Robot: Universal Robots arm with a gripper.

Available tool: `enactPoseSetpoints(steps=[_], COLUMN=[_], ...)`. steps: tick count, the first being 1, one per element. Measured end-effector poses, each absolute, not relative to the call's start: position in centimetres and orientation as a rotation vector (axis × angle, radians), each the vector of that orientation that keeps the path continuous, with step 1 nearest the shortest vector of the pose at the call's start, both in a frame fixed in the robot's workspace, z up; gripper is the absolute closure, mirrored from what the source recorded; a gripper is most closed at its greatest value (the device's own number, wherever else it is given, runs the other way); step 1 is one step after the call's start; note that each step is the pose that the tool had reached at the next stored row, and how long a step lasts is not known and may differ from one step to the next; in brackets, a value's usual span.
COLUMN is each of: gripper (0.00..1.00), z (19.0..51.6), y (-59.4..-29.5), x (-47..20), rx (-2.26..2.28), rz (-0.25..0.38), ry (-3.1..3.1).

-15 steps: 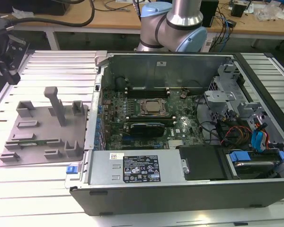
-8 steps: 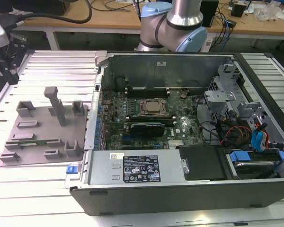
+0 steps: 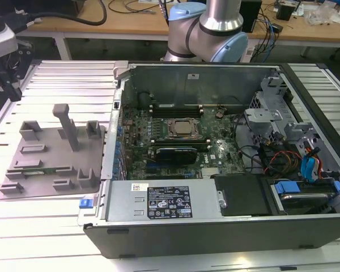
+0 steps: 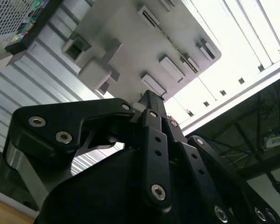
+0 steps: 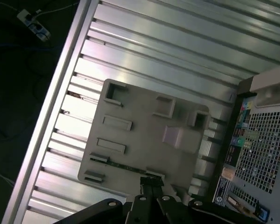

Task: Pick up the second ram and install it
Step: 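Pick up the second ram and move it above second insertion slot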

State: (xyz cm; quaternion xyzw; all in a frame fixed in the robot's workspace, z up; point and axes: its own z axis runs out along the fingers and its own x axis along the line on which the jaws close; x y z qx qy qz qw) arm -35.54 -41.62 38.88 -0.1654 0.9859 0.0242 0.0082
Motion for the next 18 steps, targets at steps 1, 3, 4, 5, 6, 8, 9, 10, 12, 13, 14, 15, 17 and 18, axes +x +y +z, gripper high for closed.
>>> enactPoseSetpoints(steps=[1, 3, 4, 5, 6, 8, 9, 10, 12, 13, 14, 15, 17, 18], gripper=[0.92, 0.92, 0.92, 0.92, 0.92, 0.92, 0.92, 0.92, 0.92, 0.92, 0.92, 0.92, 0.92, 0.92], z=[38.88, 38.88, 38.88, 38.88, 38.88, 38.88, 38.88, 38.88, 38.88, 38.88, 38.88, 38.88, 38.88, 38.88], y=[-41.62, -41.62, -41.62, -41.62, -41.62, -41.62, -41.62, -41.62, -41.62, -41.62, -41.62, -41.62, -41.62, -41.62], x=[-35.55, -35.55, -35.54, -35.55, -35.55, -35.55, -35.54, -35.55, -35.55, -35.55, -35.55, -35.55, -35.55, -35.55], rx=[-0.543, -0.596, -0.609, -0.622, -0.636, -0.671, -0.7, -0.729, -0.78, -0.796, -0.814, -0.823, -0.842, -0.85], rz=[0.076, 0.076, 0.077, 0.077, 0.077, 0.077, 0.077, 0.077, 0.078, 0.078, 0.078, 0.078, 0.078, 0.078], ry=[3.077, 3.068, 3.066, 3.063, 3.061, 3.054, 3.048, 3.041, 3.03, 3.026, 3.021, 3.019, 3.014, 3.012])
